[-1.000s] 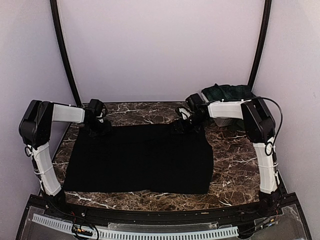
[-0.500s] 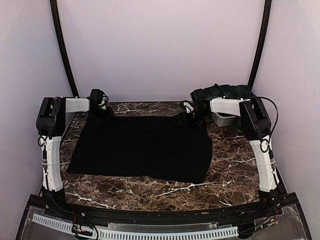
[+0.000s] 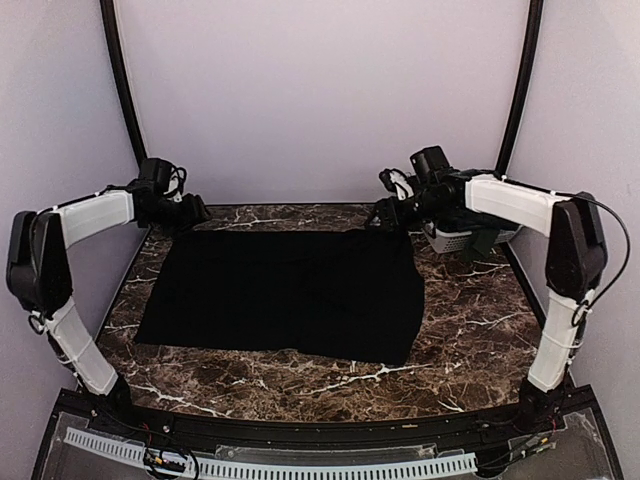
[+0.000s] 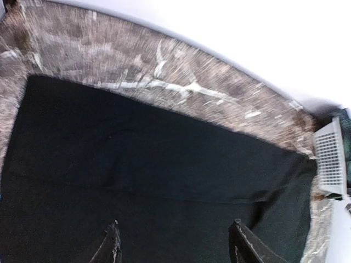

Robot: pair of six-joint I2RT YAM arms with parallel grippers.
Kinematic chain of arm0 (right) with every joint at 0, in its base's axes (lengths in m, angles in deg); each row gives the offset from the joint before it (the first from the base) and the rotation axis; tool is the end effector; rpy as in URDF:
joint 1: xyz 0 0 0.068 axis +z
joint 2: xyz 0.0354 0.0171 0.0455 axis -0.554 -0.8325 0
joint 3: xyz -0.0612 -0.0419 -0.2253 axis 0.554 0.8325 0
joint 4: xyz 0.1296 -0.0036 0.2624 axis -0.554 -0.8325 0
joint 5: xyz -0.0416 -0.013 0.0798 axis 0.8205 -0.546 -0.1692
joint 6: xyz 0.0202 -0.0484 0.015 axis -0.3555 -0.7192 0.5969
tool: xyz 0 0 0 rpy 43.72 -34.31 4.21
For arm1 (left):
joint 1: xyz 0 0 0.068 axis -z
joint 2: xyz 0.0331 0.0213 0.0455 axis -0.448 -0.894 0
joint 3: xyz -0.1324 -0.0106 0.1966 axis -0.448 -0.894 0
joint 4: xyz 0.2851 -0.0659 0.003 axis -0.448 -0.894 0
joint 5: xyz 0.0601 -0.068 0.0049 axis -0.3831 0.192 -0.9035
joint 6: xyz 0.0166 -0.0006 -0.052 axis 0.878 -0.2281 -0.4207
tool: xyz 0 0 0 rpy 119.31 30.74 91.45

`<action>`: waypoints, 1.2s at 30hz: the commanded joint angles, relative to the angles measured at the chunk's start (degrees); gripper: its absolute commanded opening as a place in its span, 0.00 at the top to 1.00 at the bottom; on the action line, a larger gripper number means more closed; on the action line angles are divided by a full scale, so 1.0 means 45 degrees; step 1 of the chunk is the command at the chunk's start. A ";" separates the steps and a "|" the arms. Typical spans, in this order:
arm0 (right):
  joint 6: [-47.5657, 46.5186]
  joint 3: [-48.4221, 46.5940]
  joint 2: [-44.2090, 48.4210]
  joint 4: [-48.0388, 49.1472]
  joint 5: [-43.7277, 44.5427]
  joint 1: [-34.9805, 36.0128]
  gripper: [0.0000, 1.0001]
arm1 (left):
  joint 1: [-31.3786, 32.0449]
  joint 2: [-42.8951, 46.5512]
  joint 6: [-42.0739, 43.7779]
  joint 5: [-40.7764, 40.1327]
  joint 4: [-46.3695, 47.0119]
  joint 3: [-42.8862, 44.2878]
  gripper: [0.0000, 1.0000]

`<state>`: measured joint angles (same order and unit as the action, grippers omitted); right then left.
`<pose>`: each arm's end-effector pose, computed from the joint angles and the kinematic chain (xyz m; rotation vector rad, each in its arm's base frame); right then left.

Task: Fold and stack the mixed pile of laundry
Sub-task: Move the 1/3-folded T-shirt to the center of the board, then pick up the 1/3-folded T-shirt from the center of the board.

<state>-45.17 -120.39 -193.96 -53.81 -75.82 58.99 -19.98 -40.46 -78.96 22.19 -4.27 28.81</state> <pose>0.4072 0.2088 0.2154 -0.4865 2.4037 0.7783 0.4192 -0.0560 0.2098 -0.3378 2.3100 -0.5372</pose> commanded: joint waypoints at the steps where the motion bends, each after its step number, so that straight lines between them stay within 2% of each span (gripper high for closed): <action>1: 0.0071 0.2889 0.2366 0.0573 -0.0157 0.1279 0.30 | 0.0023 0.3493 -0.1056 -0.0541 0.0235 -0.2736 0.33; 6: 0.0259 0.5375 0.4086 0.0066 0.1143 0.3224 0.32 | 0.0213 0.6295 -0.2285 -0.0868 -0.0031 -0.5948 0.34; 10: 0.0841 0.7154 0.5261 0.0044 0.1827 0.4104 0.33 | 0.0406 0.8153 -0.3068 -0.1106 -0.0900 -0.7162 0.35; 14: 0.1361 0.8310 0.6302 0.0117 0.1967 0.4740 0.41 | 0.0425 0.8996 -0.3338 -0.1012 -0.1244 -0.7900 0.34; 25: 0.0665 0.8271 0.4035 -0.0409 0.3905 0.6509 0.51 | 0.0425 0.8824 -0.3067 -0.1294 -0.2138 -0.7867 0.34; 31: 0.0778 0.8221 0.3921 -0.0717 0.4590 0.6956 0.48 | 0.0424 0.8990 -0.5342 -0.3326 -0.4200 -0.8179 0.36; 36: 0.0700 0.8240 0.3742 -0.1062 0.5316 0.7180 0.50 | 0.0422 0.8369 -0.7069 -0.4170 -0.5256 -0.8321 0.38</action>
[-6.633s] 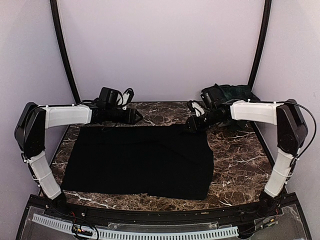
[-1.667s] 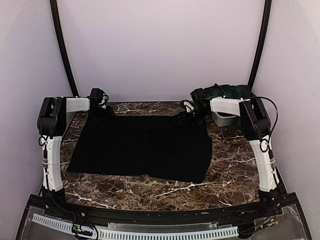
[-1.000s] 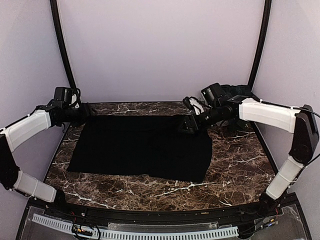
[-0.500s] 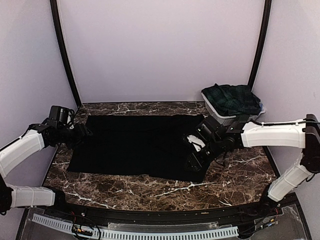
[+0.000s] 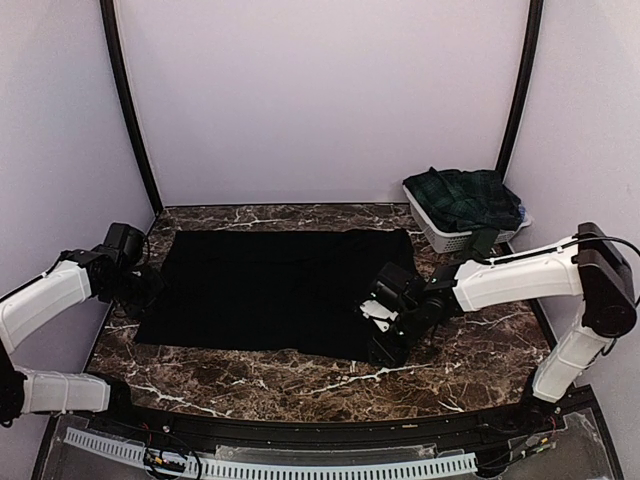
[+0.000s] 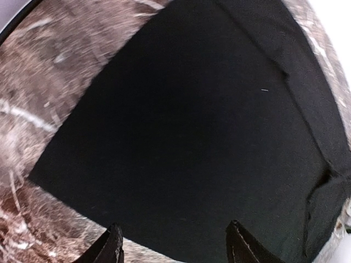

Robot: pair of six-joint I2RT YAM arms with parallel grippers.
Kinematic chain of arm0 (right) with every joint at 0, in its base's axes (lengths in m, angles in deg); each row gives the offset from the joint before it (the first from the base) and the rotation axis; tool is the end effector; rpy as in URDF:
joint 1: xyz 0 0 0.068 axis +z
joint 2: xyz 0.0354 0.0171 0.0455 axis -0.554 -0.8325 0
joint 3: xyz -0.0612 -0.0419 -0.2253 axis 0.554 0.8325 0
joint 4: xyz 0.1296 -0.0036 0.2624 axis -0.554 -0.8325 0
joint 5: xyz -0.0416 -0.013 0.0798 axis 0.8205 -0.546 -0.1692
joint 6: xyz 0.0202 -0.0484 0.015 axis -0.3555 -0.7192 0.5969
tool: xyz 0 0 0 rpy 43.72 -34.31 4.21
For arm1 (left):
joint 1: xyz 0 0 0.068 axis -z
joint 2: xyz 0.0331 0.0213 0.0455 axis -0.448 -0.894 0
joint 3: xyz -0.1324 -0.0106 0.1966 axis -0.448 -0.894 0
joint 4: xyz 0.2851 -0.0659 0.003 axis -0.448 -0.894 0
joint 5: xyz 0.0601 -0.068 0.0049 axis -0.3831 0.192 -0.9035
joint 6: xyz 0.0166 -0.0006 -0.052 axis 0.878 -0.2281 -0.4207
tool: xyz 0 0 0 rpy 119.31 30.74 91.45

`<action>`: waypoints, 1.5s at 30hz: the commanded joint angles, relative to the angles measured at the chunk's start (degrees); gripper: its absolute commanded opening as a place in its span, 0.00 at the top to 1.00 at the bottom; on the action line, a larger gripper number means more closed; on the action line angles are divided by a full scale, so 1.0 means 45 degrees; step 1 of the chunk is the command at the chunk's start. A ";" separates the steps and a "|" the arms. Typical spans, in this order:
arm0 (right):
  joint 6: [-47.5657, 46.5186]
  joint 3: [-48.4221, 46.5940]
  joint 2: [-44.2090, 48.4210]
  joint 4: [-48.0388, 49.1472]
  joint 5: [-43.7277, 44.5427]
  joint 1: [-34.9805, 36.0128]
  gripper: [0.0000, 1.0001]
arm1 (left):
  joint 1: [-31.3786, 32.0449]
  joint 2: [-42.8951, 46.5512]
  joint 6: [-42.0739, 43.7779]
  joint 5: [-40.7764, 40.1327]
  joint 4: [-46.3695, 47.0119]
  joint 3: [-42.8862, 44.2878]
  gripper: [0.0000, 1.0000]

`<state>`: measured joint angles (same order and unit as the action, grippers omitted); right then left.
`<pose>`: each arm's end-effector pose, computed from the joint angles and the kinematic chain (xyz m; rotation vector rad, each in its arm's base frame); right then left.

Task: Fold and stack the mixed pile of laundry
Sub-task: Pick up the 1/3-folded T-shirt from the center of the board.

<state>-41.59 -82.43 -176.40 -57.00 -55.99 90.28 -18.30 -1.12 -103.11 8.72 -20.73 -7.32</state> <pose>0.1766 0.2720 0.1080 -1.0319 2.6900 0.3539 0.2537 -0.0357 0.1835 -0.9797 2.3696 -0.3728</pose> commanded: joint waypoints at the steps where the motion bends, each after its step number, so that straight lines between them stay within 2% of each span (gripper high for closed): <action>1: -0.0091 -0.0214 -0.0224 -0.0402 0.1049 0.0225 0.51 | 0.0037 -0.0555 -0.1830 -0.1315 -0.1736 -0.0287 0.38; 5: 0.0024 -0.0276 -0.0280 -0.0524 0.1381 0.0473 0.55 | 0.0046 -0.0910 -0.2339 -0.1514 -0.1843 -0.0220 0.40; 16: 0.0842 -0.1039 -0.0922 -0.1867 0.2866 0.1426 0.55 | -0.0225 -0.1515 -0.3106 -0.1577 -0.2719 -0.0135 0.43; 24: 0.0761 -0.1266 -0.1483 -0.1992 0.2980 0.1431 0.71 | -0.0943 -0.1419 -0.3259 -0.1710 -0.2630 -0.0550 0.49; 33: 0.0723 -0.1283 -0.1431 -0.1969 0.3050 0.1431 0.80 | -0.2182 -0.1835 -0.3100 -0.1457 -0.2027 -0.1328 0.57; 45: 0.0641 -0.1266 -0.1405 -0.1883 0.3022 0.1434 0.86 | -0.2587 -0.2700 -0.2655 -0.1455 -0.0874 -0.1549 0.61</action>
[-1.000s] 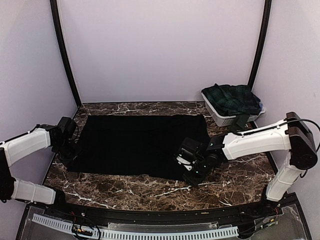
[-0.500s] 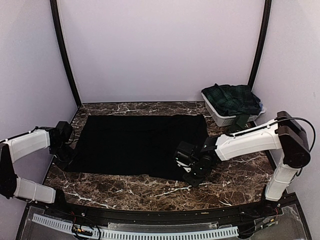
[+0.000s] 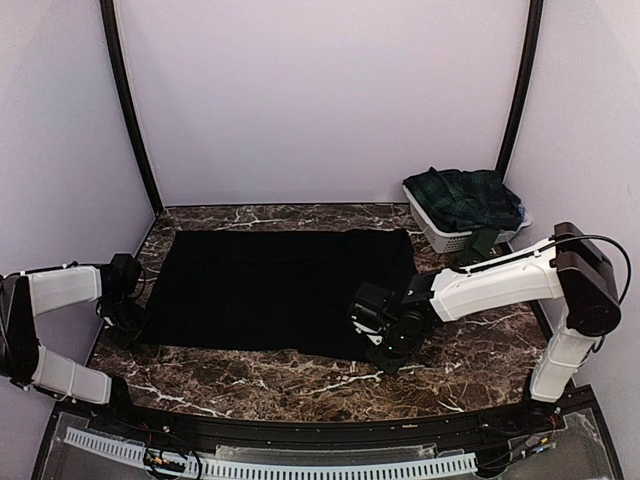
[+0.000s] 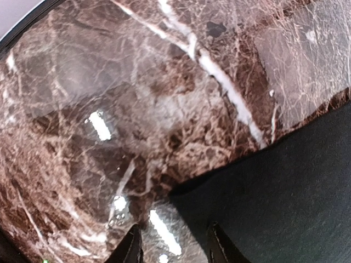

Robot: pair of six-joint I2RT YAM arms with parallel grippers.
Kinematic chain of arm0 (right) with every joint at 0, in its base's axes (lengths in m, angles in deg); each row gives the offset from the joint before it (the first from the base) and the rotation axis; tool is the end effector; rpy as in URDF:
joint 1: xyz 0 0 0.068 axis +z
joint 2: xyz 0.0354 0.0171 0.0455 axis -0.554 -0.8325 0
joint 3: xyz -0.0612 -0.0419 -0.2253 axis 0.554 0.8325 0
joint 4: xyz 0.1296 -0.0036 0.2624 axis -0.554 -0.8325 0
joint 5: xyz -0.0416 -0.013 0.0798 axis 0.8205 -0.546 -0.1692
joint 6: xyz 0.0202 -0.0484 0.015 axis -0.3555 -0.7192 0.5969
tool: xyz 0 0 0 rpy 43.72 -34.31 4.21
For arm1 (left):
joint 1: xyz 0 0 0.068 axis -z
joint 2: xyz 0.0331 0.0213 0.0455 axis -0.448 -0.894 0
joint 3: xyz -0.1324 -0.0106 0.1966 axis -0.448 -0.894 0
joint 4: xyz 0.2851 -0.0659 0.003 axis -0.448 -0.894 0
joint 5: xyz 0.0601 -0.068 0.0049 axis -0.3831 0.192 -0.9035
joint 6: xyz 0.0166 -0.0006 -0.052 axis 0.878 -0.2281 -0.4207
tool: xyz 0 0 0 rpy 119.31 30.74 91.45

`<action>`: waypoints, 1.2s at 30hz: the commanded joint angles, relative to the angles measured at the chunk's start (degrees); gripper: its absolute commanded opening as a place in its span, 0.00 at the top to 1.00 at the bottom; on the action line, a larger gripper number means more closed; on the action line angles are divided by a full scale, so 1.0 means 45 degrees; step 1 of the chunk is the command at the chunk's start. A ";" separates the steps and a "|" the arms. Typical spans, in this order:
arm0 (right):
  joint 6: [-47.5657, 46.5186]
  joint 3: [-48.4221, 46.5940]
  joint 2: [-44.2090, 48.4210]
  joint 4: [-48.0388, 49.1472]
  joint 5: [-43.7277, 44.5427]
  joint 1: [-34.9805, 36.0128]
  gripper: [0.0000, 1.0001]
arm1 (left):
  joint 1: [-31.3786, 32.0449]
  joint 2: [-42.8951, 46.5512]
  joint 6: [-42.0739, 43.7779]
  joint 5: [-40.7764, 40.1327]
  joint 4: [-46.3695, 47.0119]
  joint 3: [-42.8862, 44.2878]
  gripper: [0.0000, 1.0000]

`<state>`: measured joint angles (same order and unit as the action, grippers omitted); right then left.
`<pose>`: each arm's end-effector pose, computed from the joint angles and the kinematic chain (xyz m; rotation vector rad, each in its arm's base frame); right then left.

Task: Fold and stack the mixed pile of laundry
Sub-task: Pick up the 1/3-folded T-shirt from the center of the board.

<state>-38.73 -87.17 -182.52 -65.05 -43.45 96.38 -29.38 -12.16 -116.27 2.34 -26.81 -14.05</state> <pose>0.1553 0.2885 0.0950 -1.0853 2.6959 -0.0169 0.2285 0.0165 0.0988 -1.6445 2.3778 0.0315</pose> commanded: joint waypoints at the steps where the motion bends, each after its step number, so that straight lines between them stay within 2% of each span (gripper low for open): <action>1: -0.0006 -0.0219 -0.0048 -0.0097 0.0256 0.0066 0.87 | -0.0127 -0.0373 0.0275 -0.0059 0.0521 -0.0034 0.62; 9: -0.0054 -0.0286 0.0051 -0.0183 0.0252 0.0081 1.00 | -0.0157 -0.0665 0.0146 0.0022 0.1068 -0.0372 0.70; 15: -0.0054 -0.0311 0.0227 -0.0257 0.0299 0.0071 1.00 | -0.0364 -0.0622 0.0153 0.0104 0.1434 -0.0712 0.84; 18: -0.0074 -0.0329 0.0381 -0.0313 0.0282 0.0077 1.00 | -0.0459 -0.0480 0.0272 0.0093 0.1490 -0.0694 0.96; 20: -0.0059 -0.0354 0.0531 -0.0397 0.0201 0.0090 1.00 | -0.0477 -0.0279 0.0359 0.0144 0.1501 -0.0699 1.00; 36: 0.0219 -0.0806 0.1816 -0.1100 0.0701 0.0363 1.00 | -0.0490 0.2035 0.0877 -0.0087 -0.0217 0.0207 1.00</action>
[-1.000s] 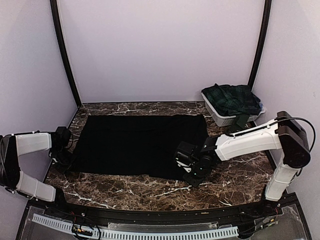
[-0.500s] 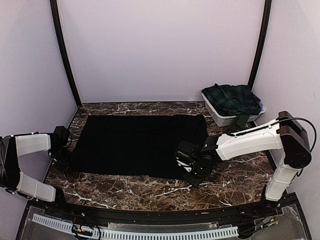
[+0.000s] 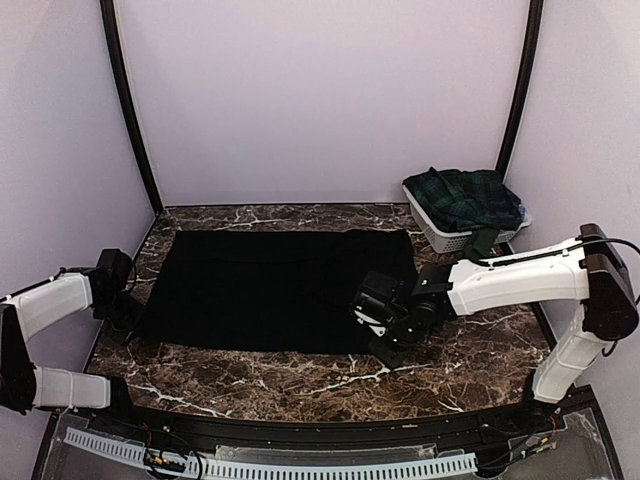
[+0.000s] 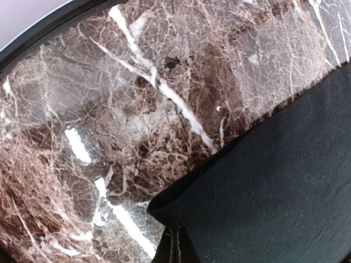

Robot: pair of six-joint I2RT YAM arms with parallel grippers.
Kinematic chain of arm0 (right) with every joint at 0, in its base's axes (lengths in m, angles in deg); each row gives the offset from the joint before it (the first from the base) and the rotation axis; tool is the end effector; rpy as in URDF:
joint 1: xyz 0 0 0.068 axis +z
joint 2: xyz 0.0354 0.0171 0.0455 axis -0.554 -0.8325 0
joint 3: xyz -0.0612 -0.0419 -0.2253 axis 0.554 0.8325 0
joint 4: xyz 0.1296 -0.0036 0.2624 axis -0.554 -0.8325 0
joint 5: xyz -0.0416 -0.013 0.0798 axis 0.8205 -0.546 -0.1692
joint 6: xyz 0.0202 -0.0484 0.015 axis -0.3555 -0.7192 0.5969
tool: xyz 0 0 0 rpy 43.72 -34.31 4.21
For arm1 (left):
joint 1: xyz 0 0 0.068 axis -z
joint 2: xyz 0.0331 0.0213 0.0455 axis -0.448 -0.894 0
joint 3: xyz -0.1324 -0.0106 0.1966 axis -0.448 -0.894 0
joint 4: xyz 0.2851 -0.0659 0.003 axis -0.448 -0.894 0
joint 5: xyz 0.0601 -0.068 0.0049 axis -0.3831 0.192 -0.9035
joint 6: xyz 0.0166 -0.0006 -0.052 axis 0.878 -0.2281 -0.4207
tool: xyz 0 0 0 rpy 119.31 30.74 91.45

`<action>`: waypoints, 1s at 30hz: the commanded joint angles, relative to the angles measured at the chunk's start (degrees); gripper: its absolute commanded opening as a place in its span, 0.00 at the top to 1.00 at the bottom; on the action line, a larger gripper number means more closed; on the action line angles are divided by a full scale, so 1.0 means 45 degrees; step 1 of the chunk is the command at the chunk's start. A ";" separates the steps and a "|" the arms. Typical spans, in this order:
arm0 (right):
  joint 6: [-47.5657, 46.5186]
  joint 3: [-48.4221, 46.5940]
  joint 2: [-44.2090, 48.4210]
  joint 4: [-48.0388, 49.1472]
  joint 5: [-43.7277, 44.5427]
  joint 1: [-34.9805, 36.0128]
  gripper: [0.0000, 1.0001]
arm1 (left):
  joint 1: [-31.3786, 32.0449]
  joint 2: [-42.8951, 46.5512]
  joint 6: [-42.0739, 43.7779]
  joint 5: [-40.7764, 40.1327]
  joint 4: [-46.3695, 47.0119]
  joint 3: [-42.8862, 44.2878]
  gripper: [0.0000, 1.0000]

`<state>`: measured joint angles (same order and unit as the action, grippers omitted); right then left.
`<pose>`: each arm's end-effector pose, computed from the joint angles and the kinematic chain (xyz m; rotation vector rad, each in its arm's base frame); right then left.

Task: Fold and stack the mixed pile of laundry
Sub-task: Pick up the 1/3-folded T-shirt from the center of the board, then fold the 1/3-folded T-shirt at the center of the board.

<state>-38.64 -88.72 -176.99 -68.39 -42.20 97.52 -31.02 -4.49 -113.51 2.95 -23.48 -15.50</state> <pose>0.1501 0.2910 0.1312 -1.0754 2.6318 0.0250 0.2292 0.0227 0.1212 -1.5552 2.2699 -0.0841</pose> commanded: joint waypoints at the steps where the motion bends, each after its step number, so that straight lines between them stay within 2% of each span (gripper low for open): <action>1: 0.0190 -0.0527 0.0657 -0.0437 0.0607 0.0093 1.00 | -0.0118 0.0383 0.0270 -0.0203 -0.1008 0.0592 1.00; 19: -0.1774 -0.2092 0.0859 -0.0086 0.1394 -0.1974 1.00 | -0.0117 -0.1066 0.0423 -0.0058 0.0097 0.2875 1.00; 30: -0.3948 -0.4597 -0.1045 0.0731 0.1196 -0.3985 1.00 | -0.0133 -0.3979 0.0626 0.0136 0.1333 0.5140 1.00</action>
<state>-51.93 -105.34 -178.59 -67.98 -37.30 82.48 -31.02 -19.02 -111.98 4.05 -20.34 3.89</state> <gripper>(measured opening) 0.003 0.003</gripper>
